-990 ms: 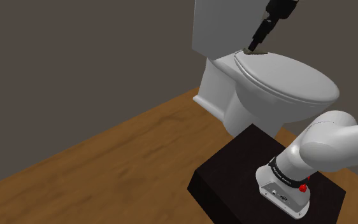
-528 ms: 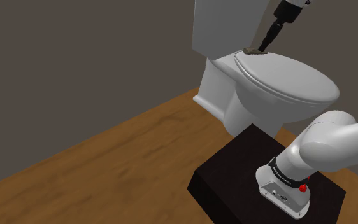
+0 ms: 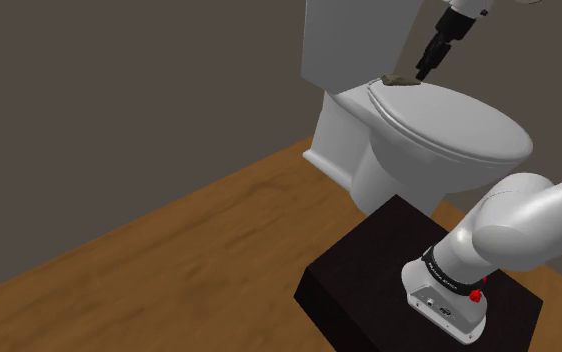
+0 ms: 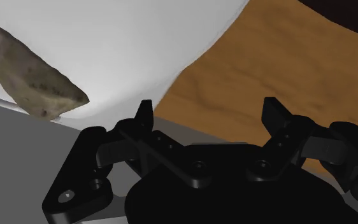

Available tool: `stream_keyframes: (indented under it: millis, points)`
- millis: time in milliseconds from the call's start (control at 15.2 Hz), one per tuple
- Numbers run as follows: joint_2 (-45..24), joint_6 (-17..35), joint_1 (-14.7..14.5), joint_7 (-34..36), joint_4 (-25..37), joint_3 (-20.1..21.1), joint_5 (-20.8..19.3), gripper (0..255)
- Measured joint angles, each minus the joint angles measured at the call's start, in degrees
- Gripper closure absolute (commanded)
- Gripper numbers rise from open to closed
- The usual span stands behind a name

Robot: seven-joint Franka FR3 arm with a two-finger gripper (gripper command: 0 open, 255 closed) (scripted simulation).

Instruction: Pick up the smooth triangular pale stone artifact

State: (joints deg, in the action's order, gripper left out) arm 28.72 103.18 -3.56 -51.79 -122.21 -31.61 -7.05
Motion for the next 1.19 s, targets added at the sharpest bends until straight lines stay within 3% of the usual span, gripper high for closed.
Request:
stream_keyframes:
  millis: [396, 660, 858, 1188]
  points:
    - [-12.84, 0.25, -3.6, -16.33, 9.58, -11.8, 5.85, 0]
    - [-26.69, -1.93, -4.63, -29.85, 19.16, -19.97, 15.78, 0]
    - [-38.47, -5.78, -0.24, -40.63, 27.41, -22.65, 25.14, 0]
    - [-55.2, -13.32, 12.83, -51.74, 43.52, -19.29, 36.66, 0]
